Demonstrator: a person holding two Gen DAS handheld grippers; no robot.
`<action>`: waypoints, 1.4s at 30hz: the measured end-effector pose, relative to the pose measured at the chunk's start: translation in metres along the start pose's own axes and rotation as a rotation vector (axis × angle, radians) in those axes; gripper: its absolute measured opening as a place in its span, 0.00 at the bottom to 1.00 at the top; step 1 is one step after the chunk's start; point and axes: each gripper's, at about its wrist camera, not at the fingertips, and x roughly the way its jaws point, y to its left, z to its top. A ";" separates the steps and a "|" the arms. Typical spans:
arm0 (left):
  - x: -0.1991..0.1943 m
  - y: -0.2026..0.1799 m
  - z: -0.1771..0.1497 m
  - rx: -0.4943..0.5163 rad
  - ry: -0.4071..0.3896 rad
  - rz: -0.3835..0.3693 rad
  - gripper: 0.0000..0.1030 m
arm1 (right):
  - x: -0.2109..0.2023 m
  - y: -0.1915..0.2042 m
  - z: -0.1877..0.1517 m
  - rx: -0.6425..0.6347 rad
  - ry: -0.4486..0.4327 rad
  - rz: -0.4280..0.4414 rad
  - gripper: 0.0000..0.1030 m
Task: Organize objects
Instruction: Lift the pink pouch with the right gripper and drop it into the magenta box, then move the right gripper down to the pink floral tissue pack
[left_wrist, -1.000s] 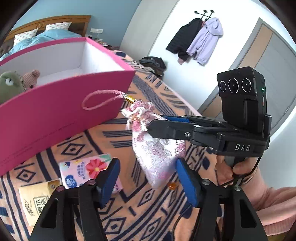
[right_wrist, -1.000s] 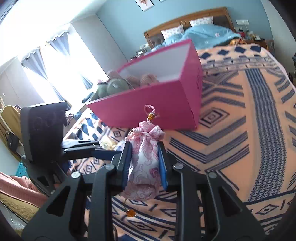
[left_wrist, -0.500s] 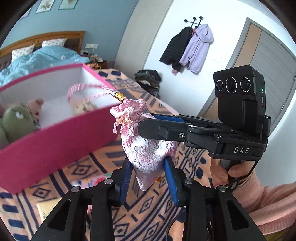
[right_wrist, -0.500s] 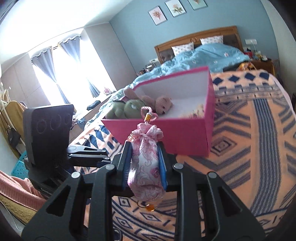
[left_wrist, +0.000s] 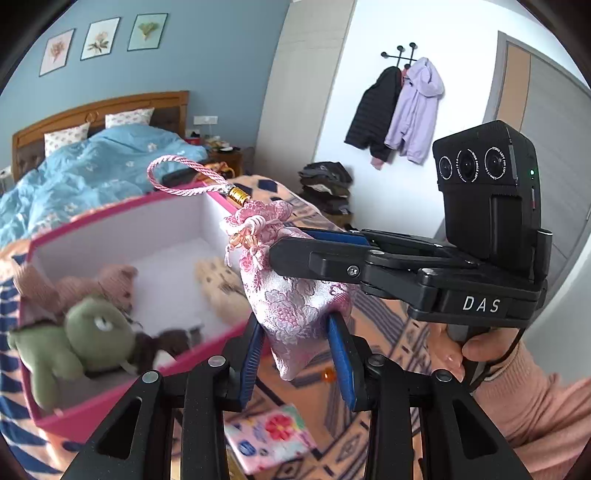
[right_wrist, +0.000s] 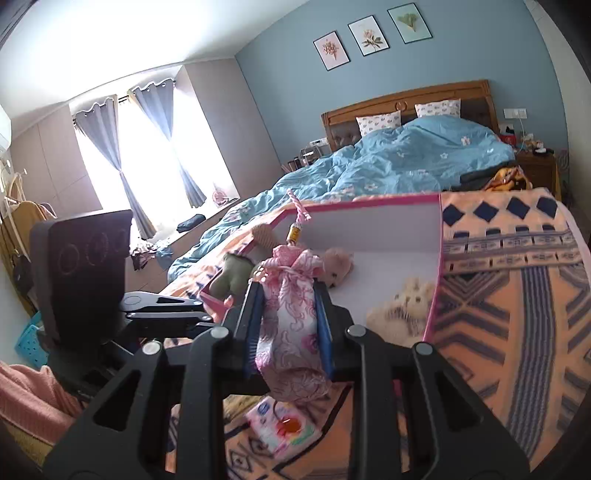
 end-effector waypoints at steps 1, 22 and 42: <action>0.001 0.002 0.005 -0.002 -0.002 0.008 0.35 | 0.003 -0.001 0.004 -0.003 -0.002 -0.002 0.29; 0.036 0.053 0.045 -0.048 0.016 0.130 0.35 | 0.062 -0.039 0.048 0.036 0.029 -0.046 0.29; 0.094 0.082 0.040 -0.127 0.136 0.262 0.35 | 0.091 -0.078 0.029 0.128 0.118 -0.207 0.30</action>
